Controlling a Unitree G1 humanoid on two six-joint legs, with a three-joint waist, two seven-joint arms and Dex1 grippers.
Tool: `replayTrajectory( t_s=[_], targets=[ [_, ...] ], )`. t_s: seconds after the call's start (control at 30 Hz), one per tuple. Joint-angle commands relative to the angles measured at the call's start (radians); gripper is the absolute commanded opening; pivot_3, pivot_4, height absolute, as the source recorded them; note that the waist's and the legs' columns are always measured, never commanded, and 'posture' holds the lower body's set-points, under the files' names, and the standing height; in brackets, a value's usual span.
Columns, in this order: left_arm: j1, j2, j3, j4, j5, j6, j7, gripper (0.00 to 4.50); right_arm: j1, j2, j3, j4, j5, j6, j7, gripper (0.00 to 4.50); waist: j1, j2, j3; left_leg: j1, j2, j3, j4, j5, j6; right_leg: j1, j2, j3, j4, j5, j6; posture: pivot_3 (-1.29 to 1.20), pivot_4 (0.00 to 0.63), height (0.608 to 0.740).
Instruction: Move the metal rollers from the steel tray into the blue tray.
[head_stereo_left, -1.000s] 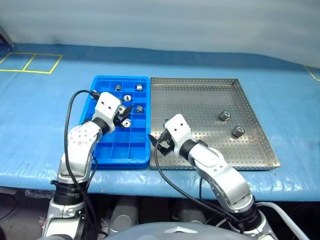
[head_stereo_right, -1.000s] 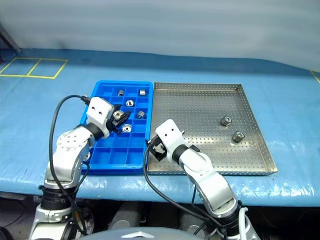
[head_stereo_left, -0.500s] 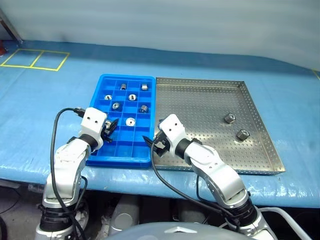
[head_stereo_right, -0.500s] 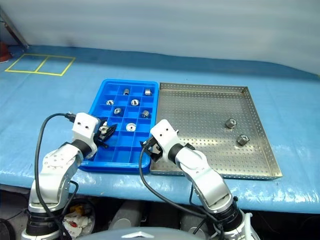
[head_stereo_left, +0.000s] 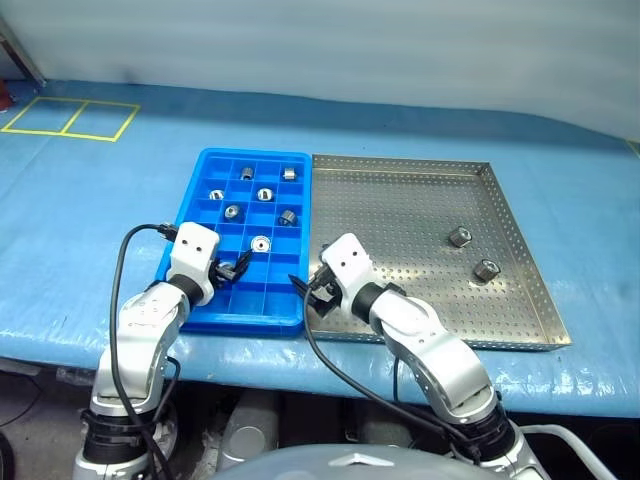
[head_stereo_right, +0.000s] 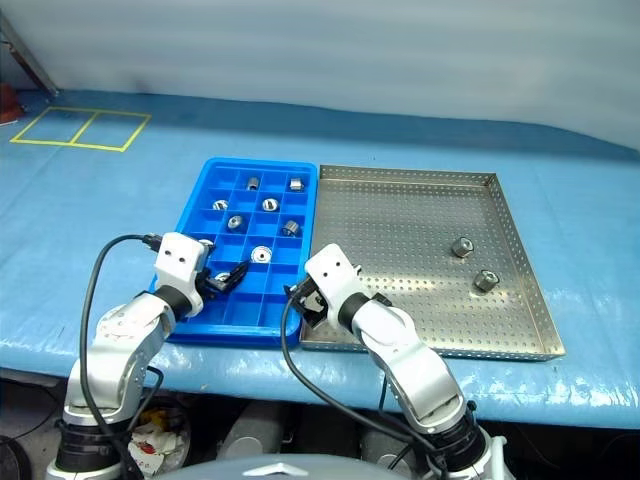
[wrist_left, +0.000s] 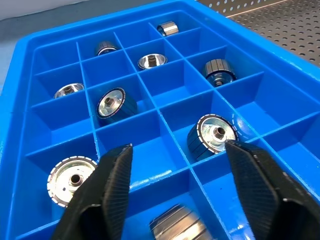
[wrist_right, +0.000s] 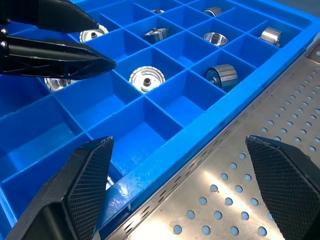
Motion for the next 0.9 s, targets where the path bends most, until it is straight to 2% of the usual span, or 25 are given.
replayTrajectory(
  t_s=[0.03,0.27,0.43,0.7,0.9],
  targets=[
    [-0.026,-0.020,0.018,-0.019,-0.047,-0.077,-0.006,4.47,0.001,0.010,-0.021,-0.046,0.005,-0.009,-0.009,4.50,-0.001,0.000,0.000,0.000,0.000,0.000,0.000,0.000,0.000,0.000,0.000,0.000,0.000,0.000,0.000,0.24,0.150,0.740],
    [-0.080,-0.065,-0.028,-0.034,-0.134,-0.133,-0.040,4.47,0.016,0.017,-0.132,-0.063,0.003,-0.005,-0.051,4.50,0.000,0.000,0.000,-0.001,0.000,0.000,0.000,0.000,0.000,0.000,-0.001,-0.001,-0.001,0.000,0.000,0.23,0.150,0.740],
    [-0.092,-0.071,-0.122,-0.031,-0.145,-0.149,-0.074,4.47,-0.029,0.064,-0.276,0.009,-0.072,0.007,-0.206,4.50,-0.010,0.000,0.000,-0.001,-0.001,0.000,0.000,0.000,0.000,0.000,0.000,-0.001,-0.001,0.000,0.000,0.18,0.150,0.740],
    [-0.077,-0.098,-0.265,-0.013,-0.129,-0.185,-0.081,4.47,-0.203,0.167,-0.427,0.287,-0.191,-0.008,-0.477,4.50,-0.037,0.000,0.000,-0.001,-0.002,0.001,-0.001,0.000,0.000,-0.001,0.000,0.000,0.000,0.000,0.000,0.15,0.150,0.740],
    [-0.079,-0.108,-0.333,-0.012,-0.152,-0.186,-0.102,4.47,-0.372,0.243,-0.601,0.567,-0.188,-0.116,-0.686,4.50,-0.056,0.001,0.000,0.000,-0.003,0.001,-0.001,0.000,0.000,0.000,0.002,0.000,0.000,0.000,-0.001,0.15,0.150,0.740]
  ],
)
